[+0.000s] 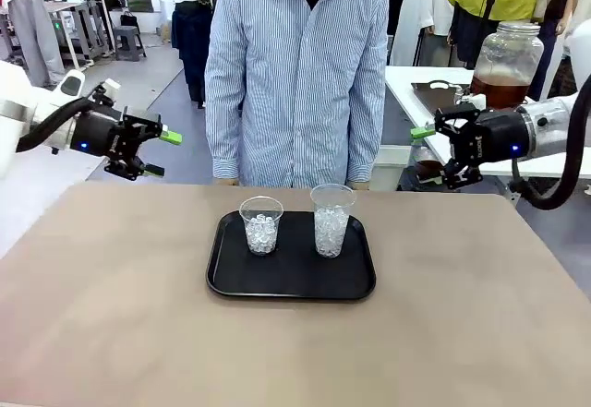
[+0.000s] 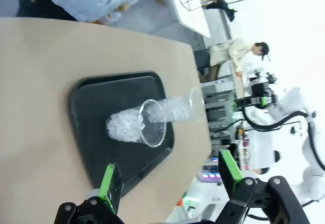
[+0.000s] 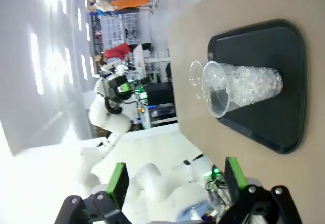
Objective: Pour the drink into the iced cup.
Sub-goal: Pick up the iced cup indicated by the human and present it to them.
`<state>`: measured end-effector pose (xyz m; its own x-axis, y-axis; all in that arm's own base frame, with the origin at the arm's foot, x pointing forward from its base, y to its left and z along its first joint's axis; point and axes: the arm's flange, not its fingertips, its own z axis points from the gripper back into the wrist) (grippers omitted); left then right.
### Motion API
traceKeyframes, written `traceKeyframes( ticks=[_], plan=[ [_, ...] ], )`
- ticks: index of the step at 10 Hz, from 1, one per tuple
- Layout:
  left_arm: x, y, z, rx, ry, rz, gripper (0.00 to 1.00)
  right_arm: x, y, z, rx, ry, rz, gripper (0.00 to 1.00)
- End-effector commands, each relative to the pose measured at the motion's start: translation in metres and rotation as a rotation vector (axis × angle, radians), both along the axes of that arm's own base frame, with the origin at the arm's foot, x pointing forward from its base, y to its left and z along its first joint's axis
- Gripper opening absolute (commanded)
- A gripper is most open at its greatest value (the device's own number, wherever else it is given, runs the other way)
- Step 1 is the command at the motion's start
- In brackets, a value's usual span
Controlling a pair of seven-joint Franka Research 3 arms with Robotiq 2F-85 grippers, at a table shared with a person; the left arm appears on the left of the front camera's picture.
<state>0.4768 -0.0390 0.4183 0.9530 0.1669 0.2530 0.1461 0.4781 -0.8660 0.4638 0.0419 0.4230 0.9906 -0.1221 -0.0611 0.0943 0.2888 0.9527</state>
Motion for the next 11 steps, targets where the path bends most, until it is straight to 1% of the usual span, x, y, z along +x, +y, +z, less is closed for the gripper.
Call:
traceKeyframes(
  ticks=[1,3,5,7,10,11],
  plan=[
    [0.020,0.000,-0.011,-0.103,0.050,-0.017,1.00,0.018,-0.003,-0.009,0.113,0.085,-0.048,1.00],
    [0.031,0.006,-0.026,-0.193,0.094,-0.033,1.00,0.027,-0.009,-0.020,0.155,0.089,-0.067,1.00],
    [0.046,0.009,-0.031,-0.272,0.150,-0.084,1.00,0.040,-0.010,-0.025,0.184,0.116,-0.069,1.00],
    [0.047,0.009,-0.025,-0.276,0.155,-0.123,1.00,0.045,-0.011,-0.024,0.192,0.119,-0.039,1.00],
    [0.043,0.011,-0.023,-0.301,0.162,-0.158,1.00,0.045,-0.011,-0.025,0.194,0.119,-0.012,1.00],
    [0.045,0.008,-0.028,-0.284,0.143,-0.123,1.00,0.040,-0.008,-0.030,0.175,0.098,-0.028,1.00]
  ],
)
